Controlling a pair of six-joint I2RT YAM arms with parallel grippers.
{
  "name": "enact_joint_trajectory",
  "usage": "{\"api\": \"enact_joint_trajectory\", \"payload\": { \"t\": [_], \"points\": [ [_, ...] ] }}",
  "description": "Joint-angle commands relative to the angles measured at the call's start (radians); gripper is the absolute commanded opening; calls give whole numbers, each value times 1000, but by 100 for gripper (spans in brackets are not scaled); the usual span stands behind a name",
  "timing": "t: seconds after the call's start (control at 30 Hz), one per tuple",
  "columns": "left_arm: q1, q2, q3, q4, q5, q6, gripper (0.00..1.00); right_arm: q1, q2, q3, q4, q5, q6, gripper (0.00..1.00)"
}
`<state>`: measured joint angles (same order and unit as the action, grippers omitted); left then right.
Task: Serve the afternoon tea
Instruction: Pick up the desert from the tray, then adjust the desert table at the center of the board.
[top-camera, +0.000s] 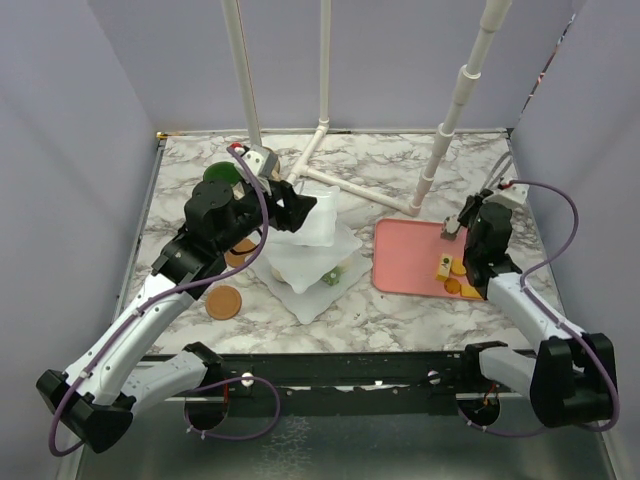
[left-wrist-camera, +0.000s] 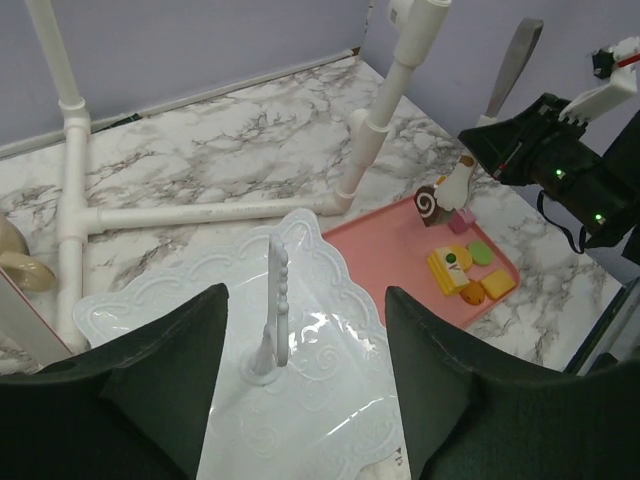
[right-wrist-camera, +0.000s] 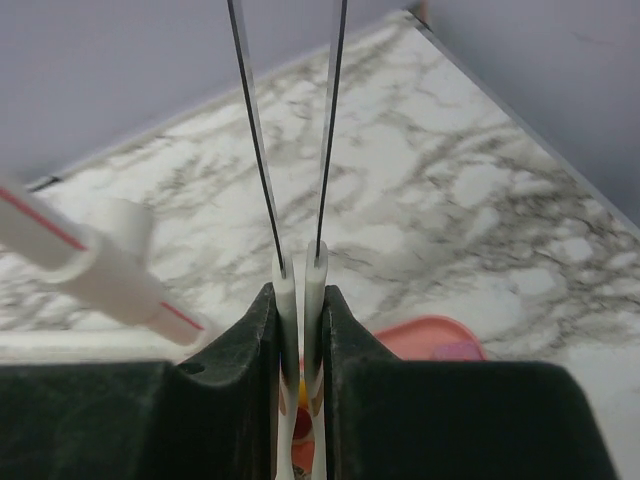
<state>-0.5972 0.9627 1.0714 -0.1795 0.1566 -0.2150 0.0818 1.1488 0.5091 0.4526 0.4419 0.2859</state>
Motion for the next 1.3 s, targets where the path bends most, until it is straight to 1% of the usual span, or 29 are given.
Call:
{"api": "enact_joint_trajectory", "payload": {
  "t": [0.0,0.07,0.17,0.37,0.47,0.57,0.7,0.87,0.93,1.0,1.13,1.17,1.2,1.27],
  "points": [
    [2,22,2,35,-34,-31,61,107,-111,64,-61,-86,-41,9],
    [2,32,2,44,-44,-31,53,178,-157,67,-110,-92,-49,9],
    [2,46,8,57,-47,-30,44,270,-218,57,-168,-117,-25,9],
    [2,68,21,67,-50,-23,33,384,-269,53,-224,-162,22,8],
    [2,84,43,82,-73,-15,22,442,-278,64,-248,-175,18,6],
    [1,111,74,91,-117,-21,13,486,-293,60,-265,-197,30,6],
    [-3,136,99,103,-229,-46,0,559,-310,38,-254,-181,33,6],
    [-22,170,126,103,-399,-110,0,635,-313,-21,-144,-192,19,6],
    [-34,186,136,104,-438,-127,0,660,-303,-47,-88,-208,5,7],
    [-47,203,146,106,-462,-143,0,684,-294,-74,-30,-224,-11,7],
    [-72,226,143,130,-457,-152,0,744,-275,-122,82,-217,-37,7],
    [-74,229,137,135,-449,-156,1,765,-271,-136,113,-203,-44,7],
    [-74,230,130,140,-440,-163,4,786,-267,-149,141,-182,-48,7],
    [-75,224,110,159,-407,-175,13,831,-250,-170,191,-134,-43,7]
  ]
}}
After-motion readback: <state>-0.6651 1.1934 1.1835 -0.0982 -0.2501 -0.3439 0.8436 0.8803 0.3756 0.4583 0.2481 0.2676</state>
